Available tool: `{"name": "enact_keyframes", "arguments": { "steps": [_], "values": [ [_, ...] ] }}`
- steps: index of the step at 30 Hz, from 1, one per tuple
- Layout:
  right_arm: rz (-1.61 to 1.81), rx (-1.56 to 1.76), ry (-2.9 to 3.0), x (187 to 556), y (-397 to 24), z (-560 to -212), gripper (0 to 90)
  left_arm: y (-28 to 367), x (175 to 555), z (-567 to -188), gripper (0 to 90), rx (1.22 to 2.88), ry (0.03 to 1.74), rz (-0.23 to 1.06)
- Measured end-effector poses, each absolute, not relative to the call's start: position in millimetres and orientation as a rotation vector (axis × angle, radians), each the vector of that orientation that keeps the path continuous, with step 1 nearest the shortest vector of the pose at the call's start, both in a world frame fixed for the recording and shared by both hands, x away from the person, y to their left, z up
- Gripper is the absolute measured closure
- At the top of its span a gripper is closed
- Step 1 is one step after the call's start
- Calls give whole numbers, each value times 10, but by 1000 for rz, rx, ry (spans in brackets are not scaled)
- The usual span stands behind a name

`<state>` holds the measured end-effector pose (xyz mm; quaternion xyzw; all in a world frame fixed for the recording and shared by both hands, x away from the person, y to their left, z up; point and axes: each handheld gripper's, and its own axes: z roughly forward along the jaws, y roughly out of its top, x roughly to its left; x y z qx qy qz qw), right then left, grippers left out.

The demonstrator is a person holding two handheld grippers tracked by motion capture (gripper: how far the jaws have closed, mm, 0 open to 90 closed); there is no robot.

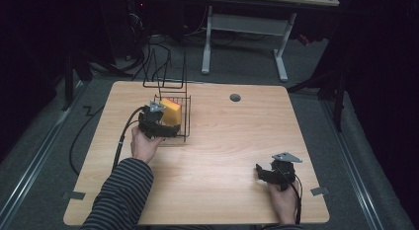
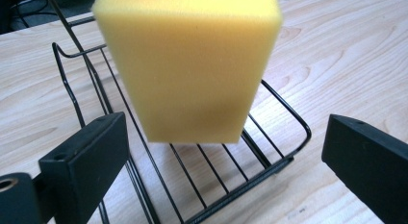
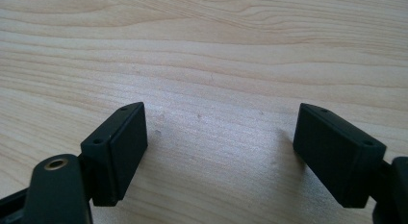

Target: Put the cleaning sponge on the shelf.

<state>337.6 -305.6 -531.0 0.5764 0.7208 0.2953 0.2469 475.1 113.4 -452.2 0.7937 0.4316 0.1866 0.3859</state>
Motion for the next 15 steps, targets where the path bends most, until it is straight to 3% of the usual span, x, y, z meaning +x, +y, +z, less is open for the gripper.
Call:
{"name": "enact_keyframes", "arguments": {
  "steps": [15],
  "values": [
    [805,1571,1966,3376,-3056,-5310,195,1304,4530,-4407,85,1974,1072,478]
  ]
}}
